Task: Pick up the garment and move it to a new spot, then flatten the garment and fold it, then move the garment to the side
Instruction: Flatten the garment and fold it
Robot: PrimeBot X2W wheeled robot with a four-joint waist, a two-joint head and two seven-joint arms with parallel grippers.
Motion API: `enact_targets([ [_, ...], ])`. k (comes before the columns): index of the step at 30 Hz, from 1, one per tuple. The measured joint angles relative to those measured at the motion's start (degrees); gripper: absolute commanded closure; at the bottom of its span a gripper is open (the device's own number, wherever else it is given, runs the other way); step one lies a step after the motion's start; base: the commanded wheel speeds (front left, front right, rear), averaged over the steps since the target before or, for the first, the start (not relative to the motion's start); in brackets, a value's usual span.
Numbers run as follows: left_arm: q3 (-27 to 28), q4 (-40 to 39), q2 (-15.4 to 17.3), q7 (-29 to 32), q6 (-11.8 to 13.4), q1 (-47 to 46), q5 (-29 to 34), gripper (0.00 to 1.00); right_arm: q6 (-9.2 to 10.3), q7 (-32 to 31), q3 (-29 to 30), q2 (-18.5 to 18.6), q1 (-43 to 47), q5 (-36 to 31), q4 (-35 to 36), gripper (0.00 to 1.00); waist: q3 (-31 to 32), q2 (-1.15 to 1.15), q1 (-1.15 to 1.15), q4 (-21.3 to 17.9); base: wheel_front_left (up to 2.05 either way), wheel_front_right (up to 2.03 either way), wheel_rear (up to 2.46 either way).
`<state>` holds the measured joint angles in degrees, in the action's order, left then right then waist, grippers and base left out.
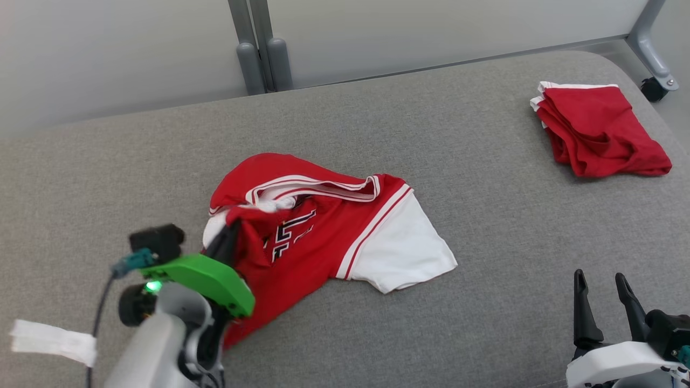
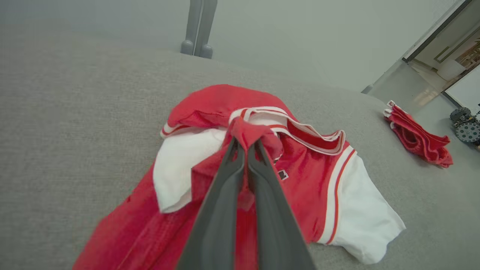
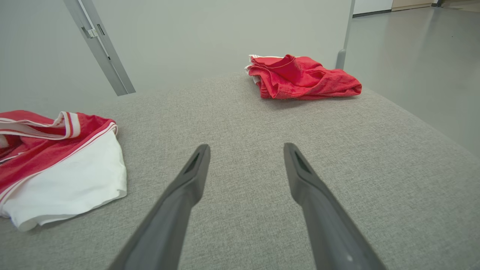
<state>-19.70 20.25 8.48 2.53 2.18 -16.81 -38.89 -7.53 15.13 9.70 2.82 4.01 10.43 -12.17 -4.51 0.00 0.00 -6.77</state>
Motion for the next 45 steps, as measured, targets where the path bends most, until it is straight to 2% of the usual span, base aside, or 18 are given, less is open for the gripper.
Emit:
enact_targets([
  [4,4.5,0.1,6.1,2.0,2.0,-3.9,-0.1,1.00,0.00,0.0,-0.4,0.0,-0.4,0.0,-0.1,0.00,-0.8,0.00,0.00,0.2,0.00,0.00,0.00],
  [7,7.5,5.5,11.9,1.7,4.4,-7.7,1.7,1.00,0.00,0.0,-1.1,0.0,-1.9,0.1,-0.1,0.00,-1.7,0.00,0.00,0.0,0.00,0.00,0.00],
  [9,8.8,9.3,14.3,0.2,5.4,-9.4,3.2,1.00,0.00,0.0,-1.2,0.0,-2.5,0.1,-0.2,0.00,-2.3,0.00,0.00,-0.4,0.00,0.00,0.00],
  [11,9.6,12.6,15.4,-1.8,6.0,-10.6,3.7,1.00,0.00,0.0,-0.9,0.0,-2.7,0.1,-0.3,0.00,-2.7,0.00,0.00,-0.9,0.00,0.00,0.00],
  [12,10.0,14.4,15.5,-3.4,6.2,-11.2,4.0,0.89,0.00,0.0,-0.9,0.0,-2.7,0.1,-0.4,0.00,-3.0,0.00,0.00,-1.0,0.00,0.00,0.00],
  [13,10.6,16.1,15.5,-5.1,6.5,-11.9,4.0,0.67,0.00,0.0,-0.8,0.0,-2.6,0.1,-0.5,0.00,-3.3,0.00,0.00,-1.2,0.00,0.00,0.00],
  [14,10.8,17.5,15.6,-6.4,6.7,-12.5,4.1,0.40,0.00,0.0,-0.7,0.0,-2.6,0.1,-0.5,0.00,-3.5,0.00,0.00,-1.2,0.00,0.00,0.00],
  [16,11.9,20.8,15.4,-9.5,7.1,-13.5,4.0,0.00,0.00,0.0,-0.5,0.0,-2.6,0.1,-0.7,0.00,-3.7,0.00,0.00,-1.1,0.00,0.00,0.00],
  [20,12.3,24.5,14.0,-14.5,5.4,-13.7,3.6,0.00,0.00,0.0,-0.1,0.0,-2.6,0.0,-0.7,0.00,-3.4,0.00,0.00,-0.4,0.00,0.00,0.00],
  [23,12.8,22.8,12.6,-17.2,4.7,-13.2,4.4,0.00,0.00,0.0,0.8,0.0,-2.1,-0.5,-0.4,0.00,-2.9,0.00,0.00,0.5,0.00,0.00,0.00],
  [25,14.1,18.8,10.9,-17.3,4.1,-10.9,5.2,0.00,0.00,0.0,1.2,0.0,-1.6,-0.7,-0.2,0.00,-2.5,0.00,0.00,1.3,0.00,0.00,0.00],
  [28,17.9,8.6,7.2,-17.5,4.1,-4.1,8.5,0.00,0.00,0.0,1.9,0.0,-0.7,-1.1,0.6,0.00,-1.6,0.00,0.00,2.7,0.00,0.00,0.00],
  [31,18.9,-0.4,2.0,-17.7,2.5,5.1,12.8,0.00,0.00,0.0,2.2,0.0,0.1,-2.0,1.9,0.00,-0.5,0.00,0.00,4.4,0.00,0.00,0.00],
  [34,18.7,-6.1,-1.6,-17.7,0.9,12.5,17.2,0.00,0.00,0.0,2.3,0.0,0.8,-3.1,2.7,0.00,0.7,0.00,0.00,5.9,0.00,0.00,0.00],
  [37,18.9,-10.1,-3.7,-17.7,1.1,18.8,21.5,0.00,0.00,0.0,2.6,0.0,1.5,-4.1,3.6,0.00,2.0,0.00,0.00,7.4,0.00,0.00,0.00],
  [41,19.6,-12.5,-5.1,-17.7,1.8,25.7,24.3,0.00,0.00,0.0,3.2,0.0,1.9,-4.2,4.9,0.00,3.7,0.00,0.00,9.4,0.00,0.00,0.00],
  [45,19.2,-13.2,-5.4,-17.7,0.1,28.9,25.9,0.00,0.00,0.0,3.0,0.0,2.9,-4.5,5.6,0.00,5.1,0.00,0.00,11.3,0.00,0.00,0.00],
])
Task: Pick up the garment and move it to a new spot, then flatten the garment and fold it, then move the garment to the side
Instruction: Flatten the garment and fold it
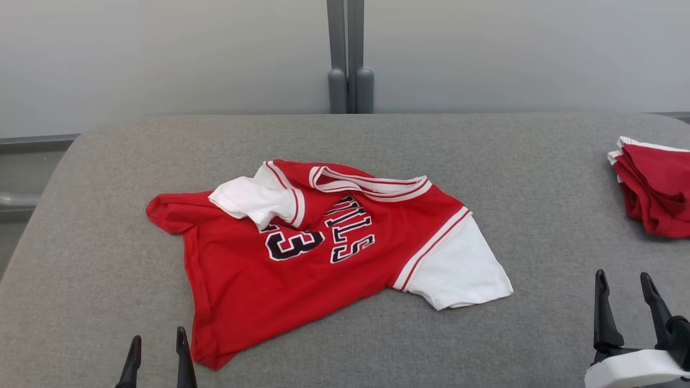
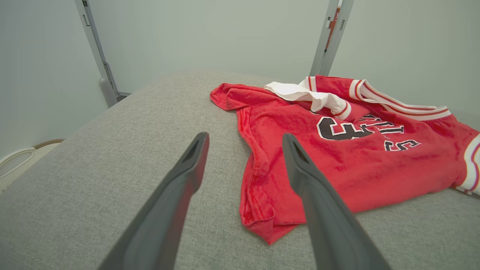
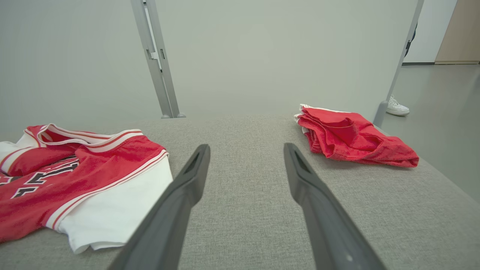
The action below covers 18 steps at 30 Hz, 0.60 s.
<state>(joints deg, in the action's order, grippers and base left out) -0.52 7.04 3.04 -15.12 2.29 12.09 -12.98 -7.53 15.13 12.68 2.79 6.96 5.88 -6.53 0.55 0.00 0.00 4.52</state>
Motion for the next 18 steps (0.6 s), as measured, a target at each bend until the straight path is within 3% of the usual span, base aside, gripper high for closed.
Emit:
enact_targets([
  [7,0.7,-1.4,-0.1,0.0,-3.2,1.3,3.1,0.00,0.00,0.0,-0.5,0.0,0.5,-0.5,0.4,0.00,1.7,0.00,0.00,1.7,0.00,0.00,0.00],
  [18,1.5,-1.0,-0.1,0.0,-3.5,1.5,2.0,0.00,0.00,0.0,-2.0,0.0,0.8,-0.5,-0.1,0.00,2.0,0.00,0.00,0.7,0.00,0.00,0.00],
])
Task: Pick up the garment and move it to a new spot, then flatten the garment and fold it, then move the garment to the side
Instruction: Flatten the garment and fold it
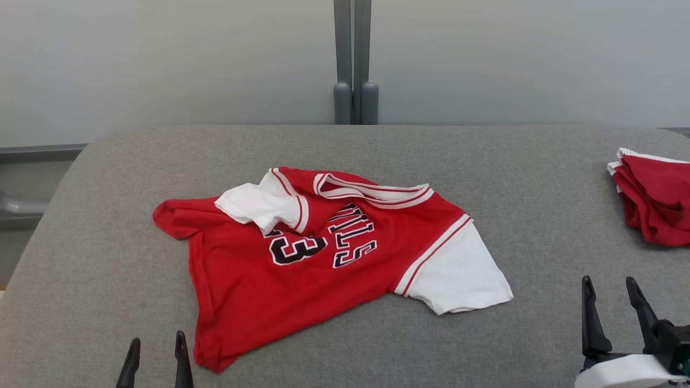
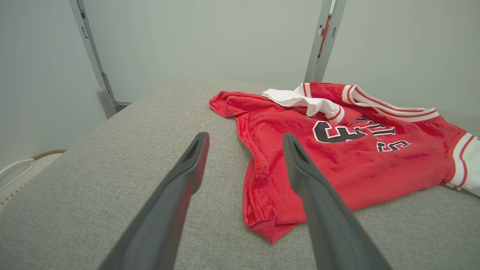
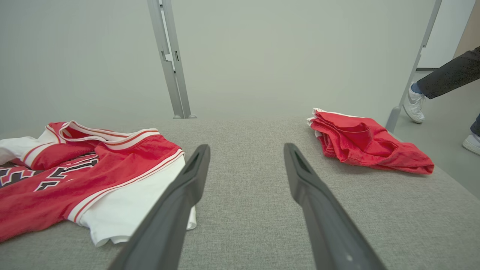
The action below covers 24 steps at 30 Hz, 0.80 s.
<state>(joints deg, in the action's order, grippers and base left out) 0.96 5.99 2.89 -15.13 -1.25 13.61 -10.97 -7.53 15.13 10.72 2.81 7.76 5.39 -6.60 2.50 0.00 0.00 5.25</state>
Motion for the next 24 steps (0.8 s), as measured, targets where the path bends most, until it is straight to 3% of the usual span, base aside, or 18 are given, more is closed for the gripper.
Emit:
enact_targets([
  [18,0.3,0.4,0.0,0.0,-0.8,-0.4,-0.3,0.00,0.00,0.0,-1.3,0.0,-0.1,-1.5,0.1,0.00,0.3,0.00,0.00,-0.8,0.00,0.00,0.00],
  [24,-2.8,1.7,0.0,0.0,-2.2,-1.7,-0.4,0.00,0.00,0.0,-4.1,0.1,-0.6,-0.3,-1.5,0.00,-0.3,0.00,0.00,-0.4,0.00,0.00,0.00],
])
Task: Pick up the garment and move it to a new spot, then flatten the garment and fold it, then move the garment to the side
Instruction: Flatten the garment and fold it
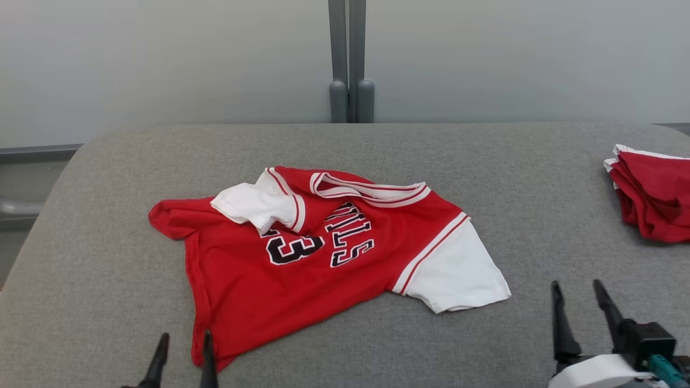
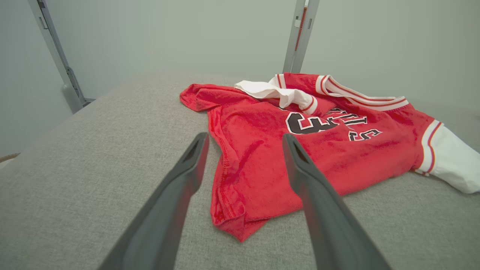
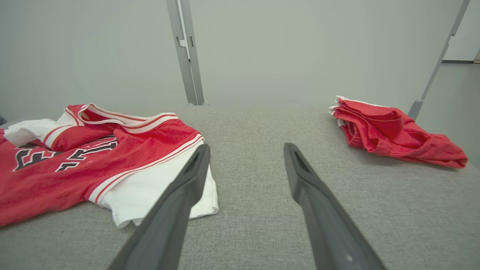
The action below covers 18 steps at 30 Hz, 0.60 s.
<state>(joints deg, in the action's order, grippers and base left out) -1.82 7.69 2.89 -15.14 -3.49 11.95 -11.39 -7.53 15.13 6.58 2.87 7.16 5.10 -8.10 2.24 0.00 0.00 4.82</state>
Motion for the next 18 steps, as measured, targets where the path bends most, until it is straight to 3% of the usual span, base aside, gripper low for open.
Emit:
enact_targets([
  [3,-3.0,5.4,0.0,0.0,-1.0,-1.0,0.4,0.00,0.00,-0.4,-3.9,0.0,-2.4,-1.3,-7.3,0.00,-0.7,0.00,0.00,0.5,0.00,0.00,0.00],
  [8,-5.7,13.9,0.0,3.9,-1.6,-5.0,0.6,0.00,0.00,-10.4,-7.6,0.0,-12.3,-4.8,-16.3,0.00,-2.2,0.00,0.00,1.3,0.00,0.00,0.00],
  [14,-7.6,19.3,0.1,7.1,-2.2,-9.9,0.4,0.00,0.00,-18.2,-7.9,-0.1,-19.5,-8.3,-21.8,0.00,-4.5,0.00,0.00,2.2,0.00,0.00,0.00],
  [18,-7.1,21.6,0.3,6.9,-0.5,-11.8,0.6,0.00,0.00,-19.1,-7.6,-0.1,-21.5,-10.0,-23.2,0.00,-5.4,0.00,0.00,3.1,0.00,0.00,0.00],
])
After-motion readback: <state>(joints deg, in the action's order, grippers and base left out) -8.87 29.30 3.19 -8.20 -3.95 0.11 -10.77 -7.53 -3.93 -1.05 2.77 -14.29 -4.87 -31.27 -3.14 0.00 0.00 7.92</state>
